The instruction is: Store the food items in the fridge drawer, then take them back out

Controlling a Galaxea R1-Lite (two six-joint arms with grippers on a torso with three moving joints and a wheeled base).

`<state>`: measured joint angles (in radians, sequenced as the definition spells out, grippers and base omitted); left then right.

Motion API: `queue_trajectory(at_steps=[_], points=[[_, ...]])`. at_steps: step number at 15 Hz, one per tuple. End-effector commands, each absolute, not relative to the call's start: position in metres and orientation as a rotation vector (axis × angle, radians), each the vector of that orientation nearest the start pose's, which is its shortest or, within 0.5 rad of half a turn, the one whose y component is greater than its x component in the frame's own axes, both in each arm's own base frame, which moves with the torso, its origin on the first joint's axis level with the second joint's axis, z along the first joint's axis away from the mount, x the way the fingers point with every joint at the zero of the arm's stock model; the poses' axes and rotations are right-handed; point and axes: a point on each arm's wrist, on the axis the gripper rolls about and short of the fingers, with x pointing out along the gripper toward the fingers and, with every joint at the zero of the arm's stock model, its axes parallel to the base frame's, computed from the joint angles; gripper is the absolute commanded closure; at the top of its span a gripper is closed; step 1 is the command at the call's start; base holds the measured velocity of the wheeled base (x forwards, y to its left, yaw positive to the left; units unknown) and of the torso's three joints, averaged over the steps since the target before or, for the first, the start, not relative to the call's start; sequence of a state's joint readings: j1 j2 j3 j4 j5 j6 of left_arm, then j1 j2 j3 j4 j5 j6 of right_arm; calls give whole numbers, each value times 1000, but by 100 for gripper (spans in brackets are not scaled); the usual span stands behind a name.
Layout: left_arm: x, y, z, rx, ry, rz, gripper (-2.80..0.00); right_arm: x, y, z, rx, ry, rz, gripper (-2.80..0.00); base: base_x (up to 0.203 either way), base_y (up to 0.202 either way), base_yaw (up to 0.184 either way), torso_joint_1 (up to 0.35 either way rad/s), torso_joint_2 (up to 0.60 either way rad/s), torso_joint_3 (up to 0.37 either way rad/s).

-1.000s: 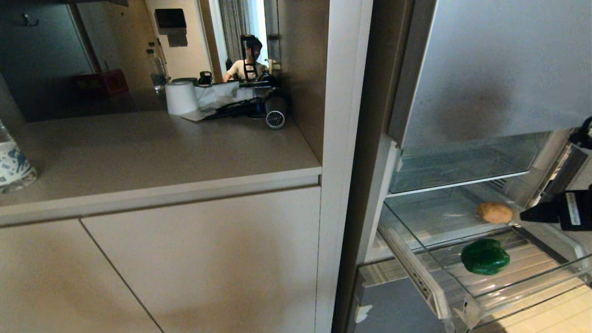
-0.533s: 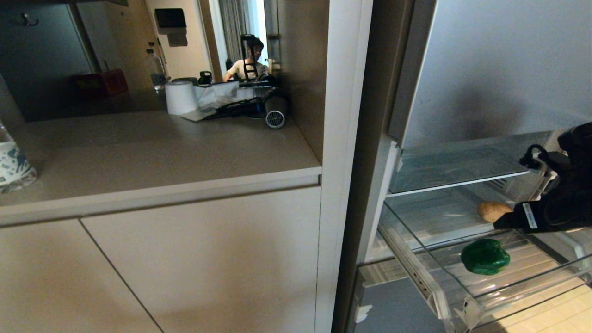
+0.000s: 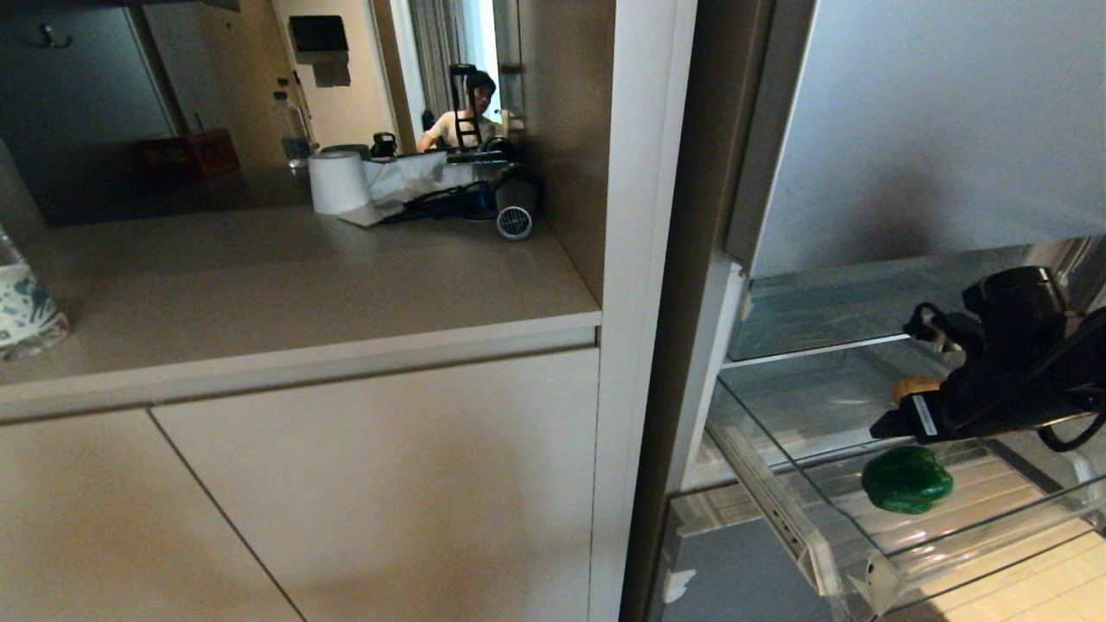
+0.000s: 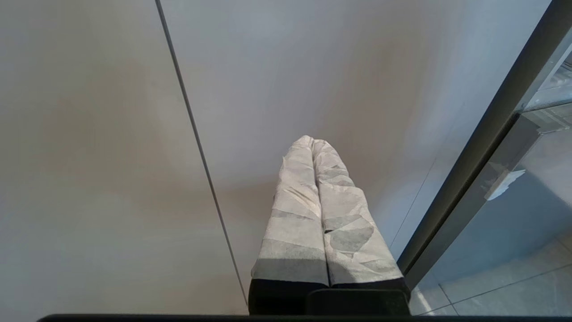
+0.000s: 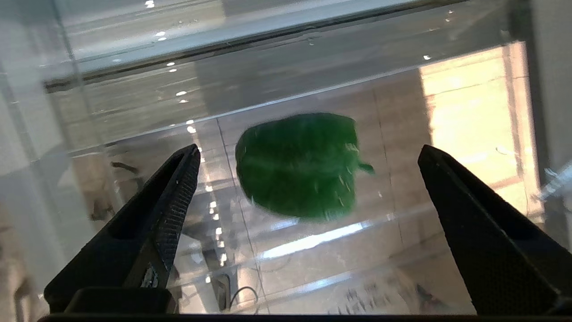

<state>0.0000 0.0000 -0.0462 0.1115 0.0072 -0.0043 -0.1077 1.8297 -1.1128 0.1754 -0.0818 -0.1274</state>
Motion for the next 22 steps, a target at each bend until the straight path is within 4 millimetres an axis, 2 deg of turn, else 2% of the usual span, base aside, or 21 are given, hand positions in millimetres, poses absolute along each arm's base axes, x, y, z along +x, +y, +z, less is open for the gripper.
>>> queue_trajectory(at_steps=[1, 4, 11, 22], points=[[-27, 0, 77, -4, 66, 8, 0, 332, -38, 131, -108, 959, -111, -280, 0, 0, 0, 0, 0, 0], [-27, 0, 77, -4, 66, 9, 0, 343, -39, 115, -109, 963, -109, -280, 0, 0, 0, 0, 0, 0], [-27, 0, 77, -4, 66, 8, 0, 351, -40, 90, -105, 1005, -108, -280, 0, 0, 0, 0, 0, 0], [-27, 0, 77, -4, 66, 8, 0, 353, -40, 76, -106, 1045, -110, -280, 0, 0, 0, 0, 0, 0]])
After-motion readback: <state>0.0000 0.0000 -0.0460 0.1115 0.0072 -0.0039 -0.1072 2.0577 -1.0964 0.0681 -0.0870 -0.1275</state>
